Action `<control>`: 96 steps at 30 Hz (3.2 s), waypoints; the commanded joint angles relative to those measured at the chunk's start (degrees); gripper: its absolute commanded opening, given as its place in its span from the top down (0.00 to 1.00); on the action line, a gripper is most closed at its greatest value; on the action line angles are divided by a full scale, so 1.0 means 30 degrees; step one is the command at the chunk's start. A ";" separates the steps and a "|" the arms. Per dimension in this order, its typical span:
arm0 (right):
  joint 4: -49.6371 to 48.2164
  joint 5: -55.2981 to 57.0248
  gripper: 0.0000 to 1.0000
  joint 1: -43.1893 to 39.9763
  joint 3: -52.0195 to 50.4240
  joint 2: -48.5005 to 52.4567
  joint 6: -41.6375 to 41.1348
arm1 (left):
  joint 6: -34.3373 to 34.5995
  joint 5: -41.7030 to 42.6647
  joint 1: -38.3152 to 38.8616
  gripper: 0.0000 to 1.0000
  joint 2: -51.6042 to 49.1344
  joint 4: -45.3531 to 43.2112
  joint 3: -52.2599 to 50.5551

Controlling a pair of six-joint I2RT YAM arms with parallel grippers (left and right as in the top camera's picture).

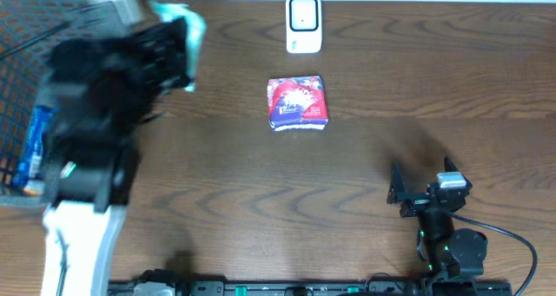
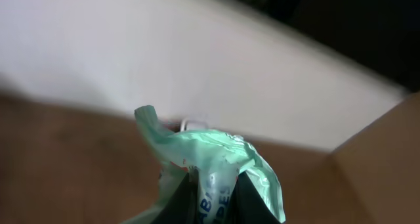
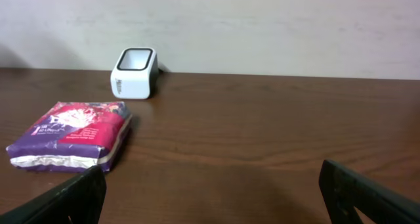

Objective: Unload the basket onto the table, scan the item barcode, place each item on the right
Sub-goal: 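Grasp the mint-green wipes pack in the basket with the left gripper, then carry the green wipes pack to the scanner and set it down, then reach into the basket and grasp the small orange packet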

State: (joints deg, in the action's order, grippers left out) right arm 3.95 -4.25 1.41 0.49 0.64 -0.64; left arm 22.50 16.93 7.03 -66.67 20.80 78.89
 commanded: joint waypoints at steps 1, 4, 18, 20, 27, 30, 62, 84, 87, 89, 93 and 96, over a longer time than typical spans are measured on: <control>0.0029 0.0029 0.01 -0.0066 -0.0058 -0.0087 -0.0189 | 0.0102 -0.4379 0.1960 0.93 -0.2776 0.0525 0.0160; 0.0036 0.0029 0.01 -0.0066 -0.0058 -0.0087 -0.0189 | 0.0408 -0.7854 0.3075 0.93 -0.5268 0.0845 0.0160; 0.0036 0.0029 0.01 -0.0066 -0.0058 -0.0087 -0.0197 | 0.3395 -1.0455 0.4976 0.70 -1.3595 0.0699 0.0160; 0.0036 0.0029 0.01 -0.0066 -0.0058 -0.0087 -0.0189 | 0.3614 -0.9071 0.5005 0.66 -1.4010 0.0685 0.0160; 0.0036 0.0029 0.01 -0.0066 -0.0058 -0.0087 -0.0189 | 0.2229 -0.7664 0.5195 0.51 -1.4098 0.0525 0.0168; 0.0029 0.0029 0.01 -0.0066 -0.0058 -0.0087 -0.0189 | 0.0619 -0.8408 0.4954 0.51 -1.3967 0.0554 0.0168; 0.0036 0.0022 0.01 -0.0066 -0.0058 -0.0087 -0.0197 | 0.0546 0.0007 0.5741 0.81 -1.6393 -0.2747 0.0226; 0.0029 0.0029 0.01 -0.0066 -0.0058 -0.0087 -0.0197 | -0.2499 -0.2171 0.0692 0.59 -0.5610 -0.2608 0.0568; 0.0036 0.0022 0.01 -0.0066 -0.0058 -0.0087 -0.0197 | -0.3555 -0.5289 -0.1508 0.57 -0.3665 -0.2557 0.0568; 0.0036 0.0029 0.01 -0.0066 -0.0058 -0.0087 -0.0197 | -0.4029 -0.8306 -0.3220 0.48 -0.2747 -0.2280 0.0568; 0.0029 0.0029 0.01 -0.0066 -0.0058 -0.0087 -0.0197 | -0.4000 -1.2451 -0.6127 0.47 -0.2419 -0.0831 0.0568; 0.0029 0.0029 0.01 -0.0066 -0.0058 -0.0087 -0.0189 | -0.3993 -1.3551 -0.8553 0.45 -0.3198 0.1596 0.0568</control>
State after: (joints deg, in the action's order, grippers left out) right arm 3.95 -4.25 1.41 0.49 0.64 -0.64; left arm 12.01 -13.98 -12.91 -73.14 20.25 80.60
